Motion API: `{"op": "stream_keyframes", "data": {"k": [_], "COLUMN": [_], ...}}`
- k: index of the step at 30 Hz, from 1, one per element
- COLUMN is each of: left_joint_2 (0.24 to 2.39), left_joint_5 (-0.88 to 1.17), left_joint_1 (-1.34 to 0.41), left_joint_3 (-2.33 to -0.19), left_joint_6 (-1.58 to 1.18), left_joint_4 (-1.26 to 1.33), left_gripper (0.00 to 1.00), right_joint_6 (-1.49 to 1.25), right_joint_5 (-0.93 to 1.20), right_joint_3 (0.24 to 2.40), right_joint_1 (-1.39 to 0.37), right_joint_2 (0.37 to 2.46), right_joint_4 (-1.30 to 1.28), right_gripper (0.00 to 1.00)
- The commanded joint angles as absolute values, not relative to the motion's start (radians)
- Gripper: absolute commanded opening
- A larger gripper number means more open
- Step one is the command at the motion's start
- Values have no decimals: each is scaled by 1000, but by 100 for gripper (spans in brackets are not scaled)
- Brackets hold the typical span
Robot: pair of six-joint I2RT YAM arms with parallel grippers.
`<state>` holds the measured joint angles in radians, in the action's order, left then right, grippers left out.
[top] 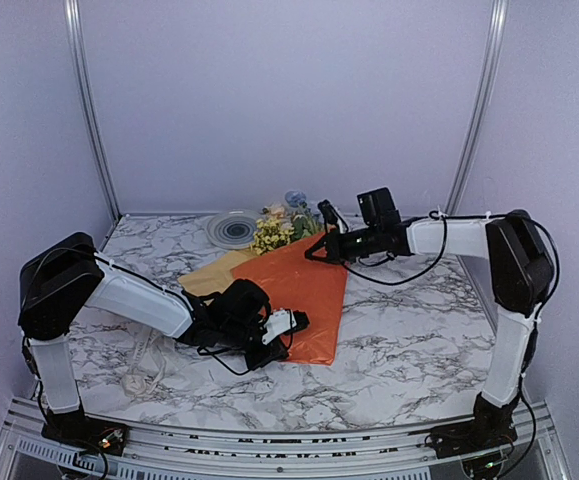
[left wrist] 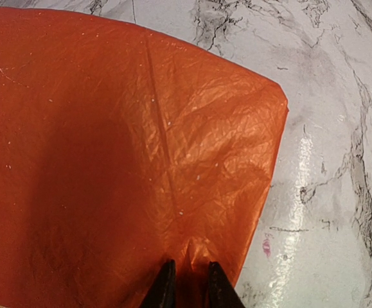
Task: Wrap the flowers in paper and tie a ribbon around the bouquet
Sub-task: Press the fold line of the 2/3-folded wrapping paper, then pick up the two-thirds-folded wrapping paper from the center of the board.
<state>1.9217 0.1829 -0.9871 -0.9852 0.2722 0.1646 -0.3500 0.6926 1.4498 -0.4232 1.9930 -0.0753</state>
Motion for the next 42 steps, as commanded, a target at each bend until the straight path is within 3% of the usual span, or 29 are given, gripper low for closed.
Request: {"op": "stream_keyframes", "data": {"k": [1, 8, 19, 25, 30, 36, 42], "left_joint_2": [1974, 1976, 1963, 1961, 1944, 1938, 1920], "left_joint_5": [159, 168, 150, 145, 165, 171, 177], "left_joint_1": [-978, -978, -979, -977, -976, -973, -972], "left_joint_3": [-931, -927, -913, -912, -886, -893, -882], "left_joint_6": [262, 252, 252, 241, 203, 151, 118], "left_joint_4": [13, 29, 24, 33, 88, 118, 188], "left_gripper": [18, 18, 18, 18, 19, 19, 20], "right_joint_6": [-347, -360, -335, -271, -322, -423, -397], "right_joint_5": [699, 726, 626, 572, 659, 709, 810], "right_joint_3": [1185, 958, 764, 883, 981, 1080, 1162], "right_joint_1": [-519, -656, -667, -668, -669, -670, -682], "right_joint_2": [1915, 1856, 1753, 1669, 1667, 1852, 2009], "right_joint_4": [-87, -96, -213, -404, -272, -66, -64], "right_gripper": [0, 0, 0, 0, 0, 0, 0]}}
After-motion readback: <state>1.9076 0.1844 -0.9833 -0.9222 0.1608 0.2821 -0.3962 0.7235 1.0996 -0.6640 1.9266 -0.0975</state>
